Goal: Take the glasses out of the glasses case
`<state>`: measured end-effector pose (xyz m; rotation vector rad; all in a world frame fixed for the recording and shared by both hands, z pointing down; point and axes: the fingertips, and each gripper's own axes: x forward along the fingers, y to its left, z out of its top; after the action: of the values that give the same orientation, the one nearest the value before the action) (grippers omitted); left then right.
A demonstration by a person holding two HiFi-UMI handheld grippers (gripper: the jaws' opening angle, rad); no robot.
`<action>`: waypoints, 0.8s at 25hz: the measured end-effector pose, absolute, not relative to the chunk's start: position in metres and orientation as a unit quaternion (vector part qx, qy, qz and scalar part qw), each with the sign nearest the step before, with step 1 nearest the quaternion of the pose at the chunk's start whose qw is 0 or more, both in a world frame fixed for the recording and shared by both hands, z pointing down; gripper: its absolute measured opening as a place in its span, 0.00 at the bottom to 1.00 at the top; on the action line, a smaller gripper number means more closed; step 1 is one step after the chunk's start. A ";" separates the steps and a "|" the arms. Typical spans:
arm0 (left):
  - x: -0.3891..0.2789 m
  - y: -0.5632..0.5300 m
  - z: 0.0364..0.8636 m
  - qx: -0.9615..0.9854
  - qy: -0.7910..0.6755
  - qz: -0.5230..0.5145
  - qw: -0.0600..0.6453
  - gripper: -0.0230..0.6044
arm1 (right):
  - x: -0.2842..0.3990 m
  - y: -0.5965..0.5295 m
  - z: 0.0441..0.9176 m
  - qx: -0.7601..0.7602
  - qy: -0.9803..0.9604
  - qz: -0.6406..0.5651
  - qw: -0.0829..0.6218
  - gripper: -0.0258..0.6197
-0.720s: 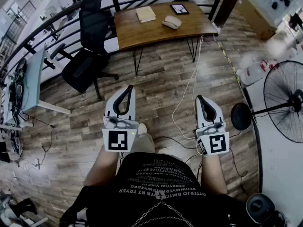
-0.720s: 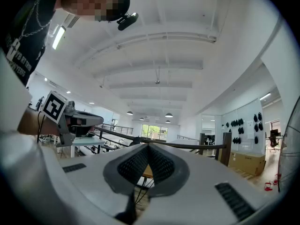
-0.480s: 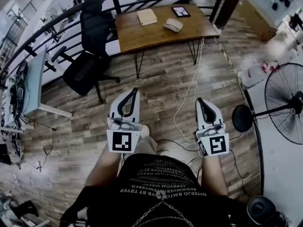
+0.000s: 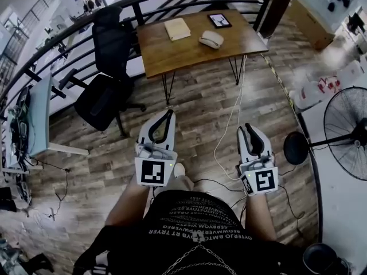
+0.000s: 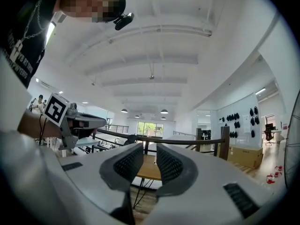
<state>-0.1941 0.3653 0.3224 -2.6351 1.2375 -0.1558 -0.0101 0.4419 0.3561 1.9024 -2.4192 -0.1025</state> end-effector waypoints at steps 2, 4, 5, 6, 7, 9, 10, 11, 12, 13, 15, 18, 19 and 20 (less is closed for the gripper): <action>-0.194 0.347 0.324 -0.901 0.414 -0.057 0.113 0.08 | -0.010 0.426 0.355 0.620 -0.783 -0.029 0.027 0.17; -0.194 0.330 0.325 -0.905 0.406 -0.054 0.111 0.08 | -0.010 0.410 0.356 0.625 -0.779 -0.025 0.026 0.19; -0.195 0.321 0.326 -0.907 0.403 -0.052 0.110 0.08 | -0.011 0.402 0.358 0.628 -0.777 -0.022 0.027 0.20; -0.198 0.311 0.327 -0.908 0.401 -0.050 0.107 0.08 | -0.013 0.393 0.360 0.631 -0.775 -0.019 0.029 0.22; -0.202 0.302 0.328 -0.909 0.400 -0.048 0.104 0.08 | -0.017 0.384 0.362 0.632 -0.774 -0.016 0.030 0.23; -0.210 0.284 0.332 -0.911 0.398 -0.051 0.099 0.08 | -0.024 0.367 0.365 0.633 -0.774 -0.009 0.030 0.25; -0.214 0.275 0.334 -0.911 0.397 -0.054 0.097 0.08 | -0.028 0.359 0.366 0.634 -0.773 -0.007 0.031 0.26; -0.219 0.268 0.336 -0.911 0.397 -0.058 0.095 0.08 | -0.031 0.352 0.366 0.635 -0.772 -0.005 0.032 0.27; -0.222 0.261 0.339 -0.911 0.396 -0.061 0.092 0.08 | -0.034 0.346 0.366 0.637 -0.770 -0.006 0.035 0.27; -0.225 0.255 0.341 -0.912 0.395 -0.062 0.089 0.08 | -0.038 0.339 0.366 0.638 -0.769 -0.007 0.040 0.28; -0.230 0.246 0.345 -0.916 0.389 -0.060 0.083 0.08 | -0.047 0.330 0.369 0.639 -0.768 -0.010 0.053 0.29; -0.235 0.234 0.350 -0.920 0.381 -0.052 0.072 0.08 | -0.058 0.325 0.370 0.642 -0.764 -0.012 0.071 0.32; -0.235 0.231 0.350 -0.922 0.379 -0.047 0.069 0.08 | -0.060 0.325 0.370 0.642 -0.763 -0.013 0.074 0.32; -0.236 0.231 0.349 -0.923 0.376 -0.041 0.066 0.08 | -0.062 0.325 0.368 0.643 -0.762 -0.014 0.075 0.32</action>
<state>-0.2355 0.2306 0.3487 -2.7855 1.1334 -0.1227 -0.0625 0.3255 0.3680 1.9270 -2.2867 -0.0428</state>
